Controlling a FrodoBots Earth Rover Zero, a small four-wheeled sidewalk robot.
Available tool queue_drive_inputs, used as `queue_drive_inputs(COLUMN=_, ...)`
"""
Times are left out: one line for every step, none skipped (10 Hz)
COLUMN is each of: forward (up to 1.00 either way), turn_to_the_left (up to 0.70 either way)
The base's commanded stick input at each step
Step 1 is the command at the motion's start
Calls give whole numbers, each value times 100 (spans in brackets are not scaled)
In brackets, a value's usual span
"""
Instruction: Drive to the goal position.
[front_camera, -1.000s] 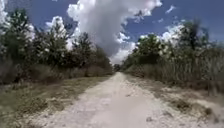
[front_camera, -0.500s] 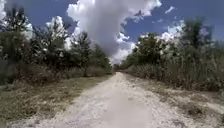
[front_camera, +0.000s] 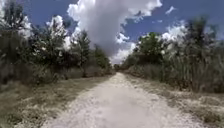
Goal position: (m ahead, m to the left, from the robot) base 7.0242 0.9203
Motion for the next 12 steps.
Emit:
queue_drive_inputs(forward=50, turn_to_the_left=0)
queue_drive_inputs(forward=50, turn_to_the_left=0)
queue_drive_inputs(forward=50, turn_to_the_left=0)
queue_drive_inputs(forward=50, turn_to_the_left=0)
queue_drive_inputs(forward=50, turn_to_the_left=0)
queue_drive_inputs(forward=50, turn_to_the_left=0)
queue_drive_inputs(forward=50, turn_to_the_left=0)
queue_drive_inputs(forward=50, turn_to_the_left=0)
queue_drive_inputs(forward=50, turn_to_the_left=0)
queue_drive_inputs(forward=50, turn_to_the_left=0)
queue_drive_inputs(forward=50, turn_to_the_left=0)
queue_drive_inputs(forward=50, turn_to_the_left=0)
